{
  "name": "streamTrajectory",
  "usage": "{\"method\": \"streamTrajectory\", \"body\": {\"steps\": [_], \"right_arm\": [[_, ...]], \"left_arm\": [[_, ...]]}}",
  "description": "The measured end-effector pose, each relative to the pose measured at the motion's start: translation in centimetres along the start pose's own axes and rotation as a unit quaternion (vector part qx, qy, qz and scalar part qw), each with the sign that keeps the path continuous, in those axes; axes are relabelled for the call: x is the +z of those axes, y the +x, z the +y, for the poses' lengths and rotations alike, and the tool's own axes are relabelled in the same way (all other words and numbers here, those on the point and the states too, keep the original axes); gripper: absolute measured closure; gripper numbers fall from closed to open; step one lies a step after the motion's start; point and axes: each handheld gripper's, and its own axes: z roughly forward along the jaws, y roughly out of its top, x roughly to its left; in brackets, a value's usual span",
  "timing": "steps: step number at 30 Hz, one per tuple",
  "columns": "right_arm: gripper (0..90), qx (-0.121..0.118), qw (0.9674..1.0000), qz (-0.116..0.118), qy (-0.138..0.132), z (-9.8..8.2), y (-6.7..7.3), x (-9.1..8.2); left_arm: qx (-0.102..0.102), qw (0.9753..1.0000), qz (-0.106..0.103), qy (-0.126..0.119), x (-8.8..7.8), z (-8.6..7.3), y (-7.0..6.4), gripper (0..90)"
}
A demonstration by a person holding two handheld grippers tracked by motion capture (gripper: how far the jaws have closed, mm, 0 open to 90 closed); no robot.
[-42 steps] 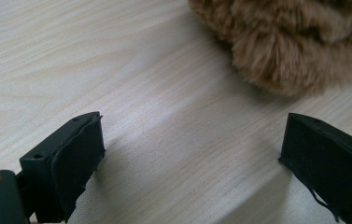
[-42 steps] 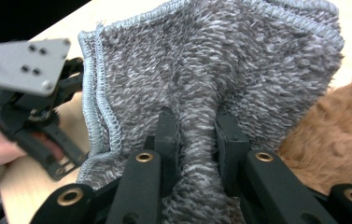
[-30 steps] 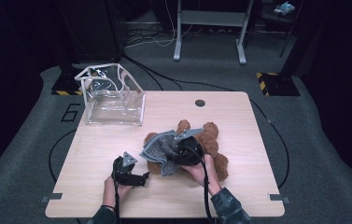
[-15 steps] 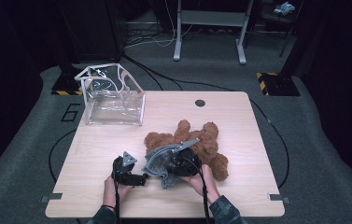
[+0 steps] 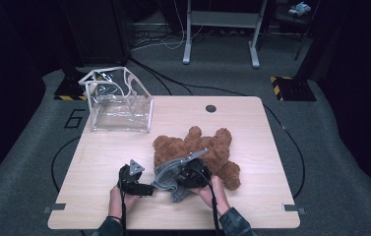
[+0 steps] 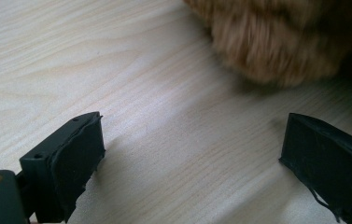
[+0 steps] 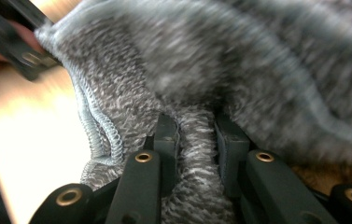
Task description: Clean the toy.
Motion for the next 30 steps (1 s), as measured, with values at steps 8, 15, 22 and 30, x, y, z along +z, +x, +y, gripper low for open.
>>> {"method": "streamTrajectory", "body": {"steps": [8, 15, 22, 30], "right_arm": [[73.8, -0.006, 0.9943, -0.020, -0.105, 3.9, -0.6, -6.8], [73.4, 0.003, 0.9901, -0.065, -0.125, 8.1, -2.3, -8.0], [72.7, 0.023, 0.9930, -0.073, -0.090, 10.1, -3.9, -4.0], [72.8, -0.005, 0.9951, -0.058, -0.080, 9.2, -2.0, -4.0]], "left_arm": [[0.003, 1.0000, -0.001, 0.003, 0.0, 0.0, 0.0, 5.6], [0.002, 1.0000, -0.001, 0.003, 0.0, 0.0, 0.0, 5.6], [0.001, 1.0000, -0.002, 0.003, 0.0, 0.0, 0.0, 5.6], [0.001, 1.0000, -0.002, 0.003, 0.0, 0.0, 0.0, 5.7]]}}
